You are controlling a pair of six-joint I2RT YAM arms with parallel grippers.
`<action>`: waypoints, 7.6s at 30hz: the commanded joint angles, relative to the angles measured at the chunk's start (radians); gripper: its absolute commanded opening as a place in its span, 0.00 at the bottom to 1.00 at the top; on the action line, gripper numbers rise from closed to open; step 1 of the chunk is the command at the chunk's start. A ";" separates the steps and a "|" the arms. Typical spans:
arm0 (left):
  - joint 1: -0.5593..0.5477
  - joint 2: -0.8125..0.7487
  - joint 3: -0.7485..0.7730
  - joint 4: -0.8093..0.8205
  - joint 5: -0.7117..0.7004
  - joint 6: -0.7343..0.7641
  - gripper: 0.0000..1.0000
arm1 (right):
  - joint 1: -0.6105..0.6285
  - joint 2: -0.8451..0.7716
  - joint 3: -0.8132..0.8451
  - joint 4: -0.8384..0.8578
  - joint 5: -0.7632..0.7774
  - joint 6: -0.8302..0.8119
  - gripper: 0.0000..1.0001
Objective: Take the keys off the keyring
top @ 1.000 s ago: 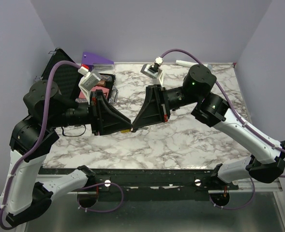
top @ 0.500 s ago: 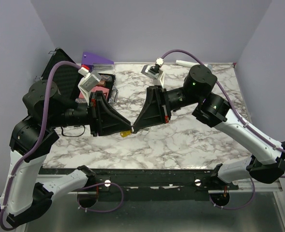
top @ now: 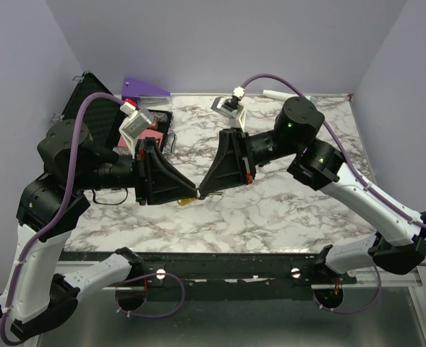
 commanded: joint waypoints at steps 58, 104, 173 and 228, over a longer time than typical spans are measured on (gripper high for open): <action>0.019 -0.025 -0.012 0.044 -0.400 -0.328 0.00 | 0.005 -0.021 0.079 -0.201 0.365 -0.187 0.01; -0.021 -0.062 -0.057 -0.033 -0.987 -0.589 0.00 | 0.007 0.136 0.197 -0.194 0.493 -0.198 0.01; -0.061 -0.137 -0.362 -0.151 -1.092 -0.099 0.00 | 0.013 -0.243 -0.506 -0.303 1.146 -0.059 0.01; -0.120 -0.234 -0.637 -0.060 -0.912 -0.262 0.00 | -0.335 0.334 -0.359 -0.481 1.239 -0.287 1.00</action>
